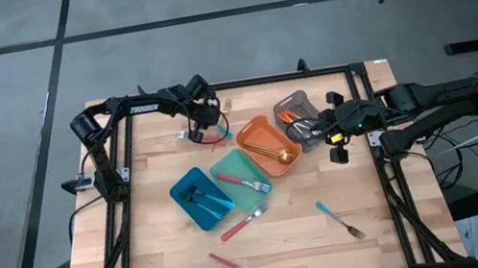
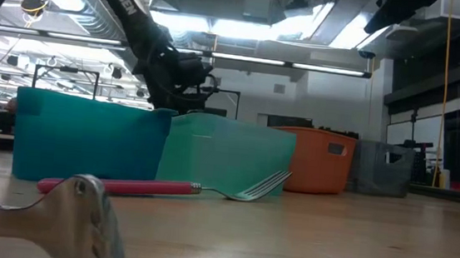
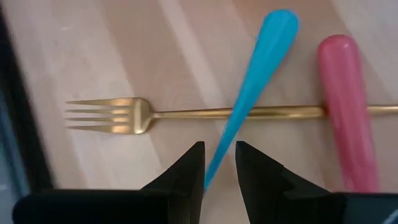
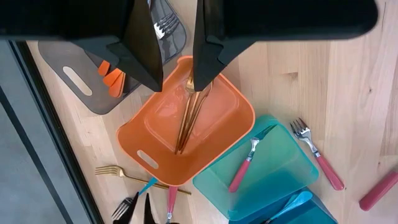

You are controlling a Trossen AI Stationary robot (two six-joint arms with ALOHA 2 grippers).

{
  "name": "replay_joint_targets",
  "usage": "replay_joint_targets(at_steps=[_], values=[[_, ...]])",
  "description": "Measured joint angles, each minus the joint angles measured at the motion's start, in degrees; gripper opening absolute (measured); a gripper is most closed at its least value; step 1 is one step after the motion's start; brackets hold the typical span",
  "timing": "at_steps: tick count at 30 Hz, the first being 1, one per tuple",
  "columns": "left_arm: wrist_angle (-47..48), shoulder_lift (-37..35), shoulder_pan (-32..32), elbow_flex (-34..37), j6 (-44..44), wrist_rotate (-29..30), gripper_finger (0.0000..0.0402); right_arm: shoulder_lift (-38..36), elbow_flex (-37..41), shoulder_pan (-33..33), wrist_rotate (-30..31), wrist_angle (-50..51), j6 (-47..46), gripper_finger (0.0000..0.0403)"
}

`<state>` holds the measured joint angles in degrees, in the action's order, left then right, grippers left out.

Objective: Sort silverware by color (type)
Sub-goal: Put the blue fork into the blue bin

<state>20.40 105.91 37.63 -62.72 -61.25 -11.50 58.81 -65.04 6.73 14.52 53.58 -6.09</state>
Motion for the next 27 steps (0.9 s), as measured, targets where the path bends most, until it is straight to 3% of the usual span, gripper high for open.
replay_joint_targets(at_steps=[27], values=[[-1.11,3.80,1.25,-0.20,-0.82,2.91,0.0085,0.00,0.00,0.00,-0.01,0.05,0.00,0.0081]])
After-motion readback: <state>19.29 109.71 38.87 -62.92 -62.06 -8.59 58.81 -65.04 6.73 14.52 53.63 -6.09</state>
